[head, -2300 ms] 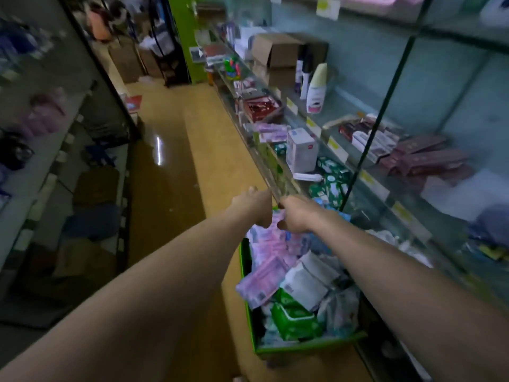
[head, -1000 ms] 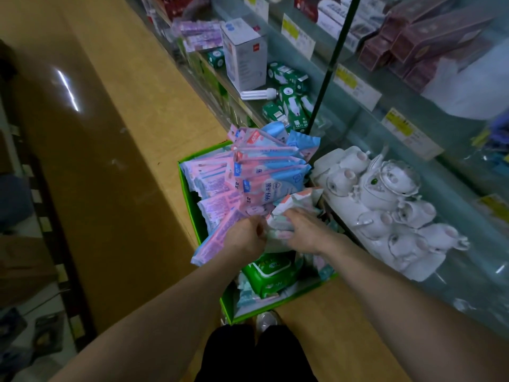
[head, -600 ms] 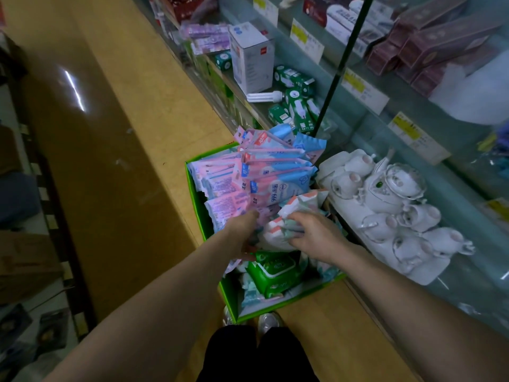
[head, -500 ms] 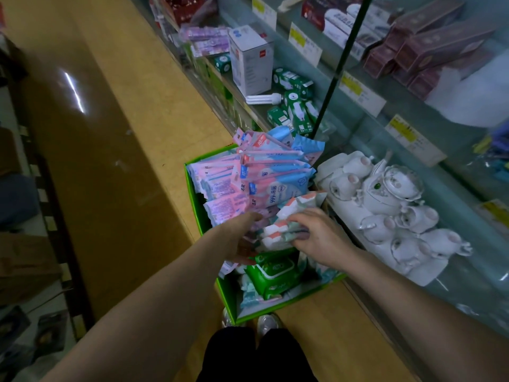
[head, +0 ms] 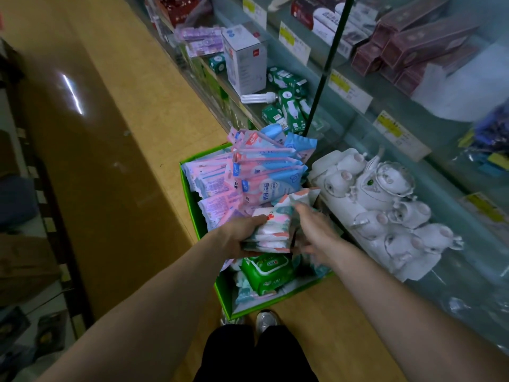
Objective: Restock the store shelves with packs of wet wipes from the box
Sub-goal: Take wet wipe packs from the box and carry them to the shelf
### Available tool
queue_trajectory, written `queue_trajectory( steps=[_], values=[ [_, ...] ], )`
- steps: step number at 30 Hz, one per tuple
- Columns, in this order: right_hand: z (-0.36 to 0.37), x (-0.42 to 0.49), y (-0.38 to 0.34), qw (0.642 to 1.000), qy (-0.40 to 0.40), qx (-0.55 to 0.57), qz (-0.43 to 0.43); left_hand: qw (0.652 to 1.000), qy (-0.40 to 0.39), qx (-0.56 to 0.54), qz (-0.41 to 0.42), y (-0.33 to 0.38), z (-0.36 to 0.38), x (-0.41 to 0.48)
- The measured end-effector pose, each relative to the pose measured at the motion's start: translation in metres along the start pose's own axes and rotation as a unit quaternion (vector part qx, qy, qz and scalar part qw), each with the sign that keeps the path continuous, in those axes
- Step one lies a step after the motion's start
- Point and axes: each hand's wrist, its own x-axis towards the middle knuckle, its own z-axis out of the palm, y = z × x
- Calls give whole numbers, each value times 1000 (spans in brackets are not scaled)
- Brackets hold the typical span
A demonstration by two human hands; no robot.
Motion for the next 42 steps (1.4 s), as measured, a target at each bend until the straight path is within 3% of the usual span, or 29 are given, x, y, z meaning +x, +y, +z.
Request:
queue_trajectory(
  steps=[2,6,8,12,15,18,22,29,34,37,42],
  values=[
    [9,1,5,996,-49,24,67,999,1,2,41,-3,8,0],
    [20,1,20,997,-53,10,47,989,37,120,82,0,14,-8],
    [10,0,19,993,-106,-4,52,987,34,141,73,6,5,-10],
    [-10,-2,4,979,-184,-74,53,997,12,68,46,12,-16,-13],
    [-10,3,-3,988,-125,-87,37,1000,-3,-21,13,11,-22,-13],
    [-1,8,-3,998,-44,-16,29,995,17,-91,27,12,-20,-12],
    [14,5,-3,995,-67,-36,58,995,33,-87,27,12,-15,-16],
    [31,7,-10,993,-61,-92,-34,999,50,-9,-18,15,-27,-28],
    [39,0,-23,992,-99,-72,-13,993,105,37,26,14,-32,-32],
    [44,-3,-34,993,-99,-70,-7,990,126,-3,61,15,-36,-36],
    [68,2,-47,991,-64,-95,-67,979,150,-79,111,30,-44,-61]
  ],
)
